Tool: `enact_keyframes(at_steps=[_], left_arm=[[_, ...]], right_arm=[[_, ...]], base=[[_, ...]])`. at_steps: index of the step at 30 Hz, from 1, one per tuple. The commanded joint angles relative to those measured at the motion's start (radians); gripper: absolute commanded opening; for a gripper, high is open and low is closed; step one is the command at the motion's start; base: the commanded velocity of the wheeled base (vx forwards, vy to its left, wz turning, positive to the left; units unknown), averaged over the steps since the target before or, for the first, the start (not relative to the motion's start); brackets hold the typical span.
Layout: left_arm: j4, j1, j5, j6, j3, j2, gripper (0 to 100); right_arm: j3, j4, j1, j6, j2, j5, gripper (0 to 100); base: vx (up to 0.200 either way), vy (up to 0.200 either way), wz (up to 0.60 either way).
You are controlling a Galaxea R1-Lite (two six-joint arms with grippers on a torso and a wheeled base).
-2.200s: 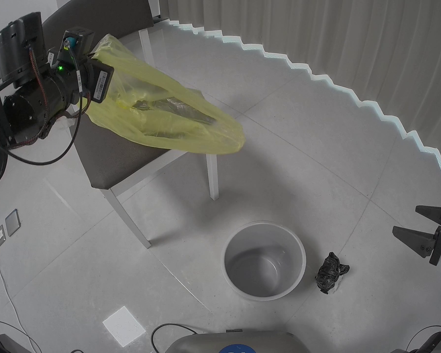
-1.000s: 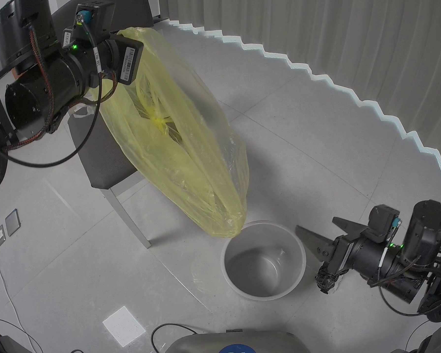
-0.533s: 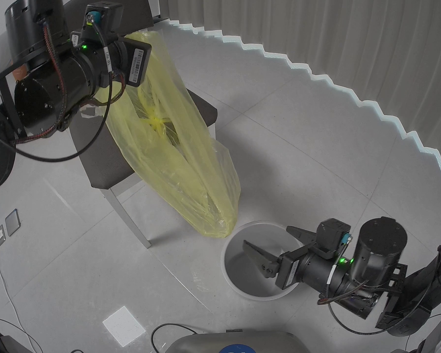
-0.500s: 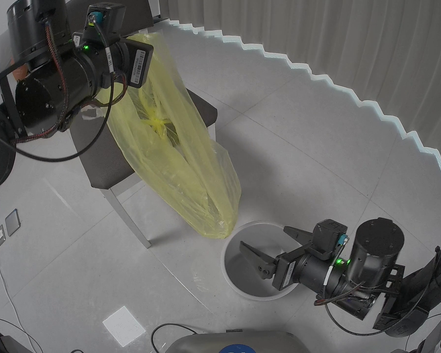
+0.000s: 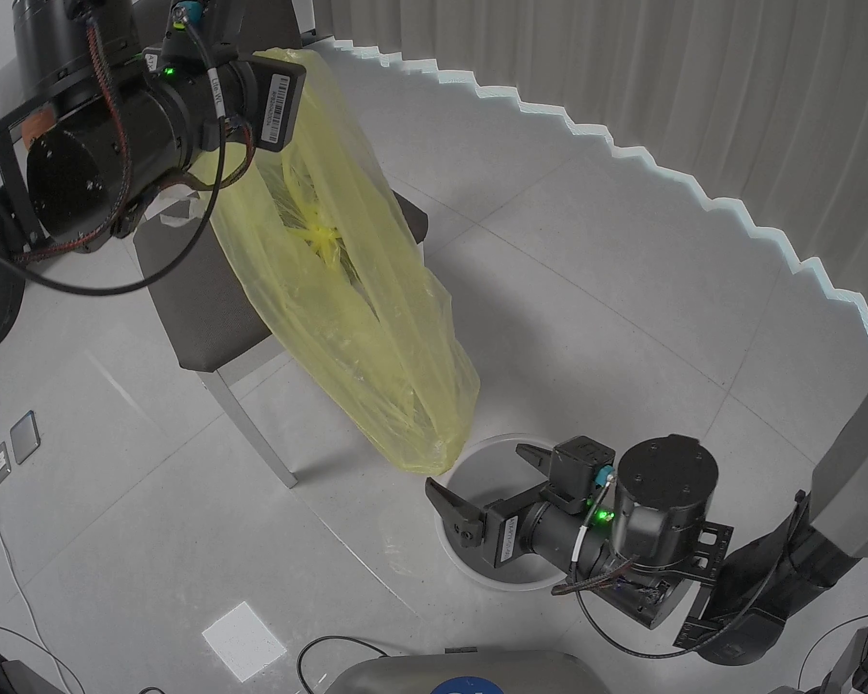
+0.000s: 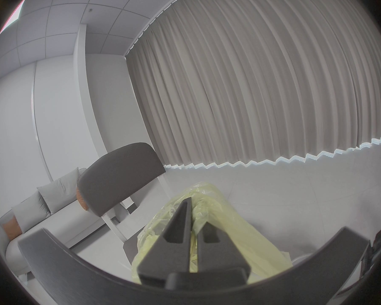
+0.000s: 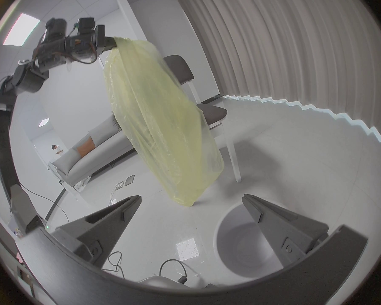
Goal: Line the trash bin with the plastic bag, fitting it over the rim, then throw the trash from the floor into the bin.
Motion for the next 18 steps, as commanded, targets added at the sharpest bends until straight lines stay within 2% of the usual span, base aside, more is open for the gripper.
enact_keyframes(at_steps=[1,18], left_arm=[[-0.002,-0.002,0.001,-0.001,0.003,-0.003,0],[-0.004,-0.003,0.001,-0.001,0.013,-0.028,0]], right_arm=[[-0.033,0.0,0.001,-0.011,0.047,-0.019,100],[-0.168,0.005,-0.074,-0.054,0.124,-0.052,100]], base=[[0.0,0.0,0.0],[0.0,0.0,0.0]])
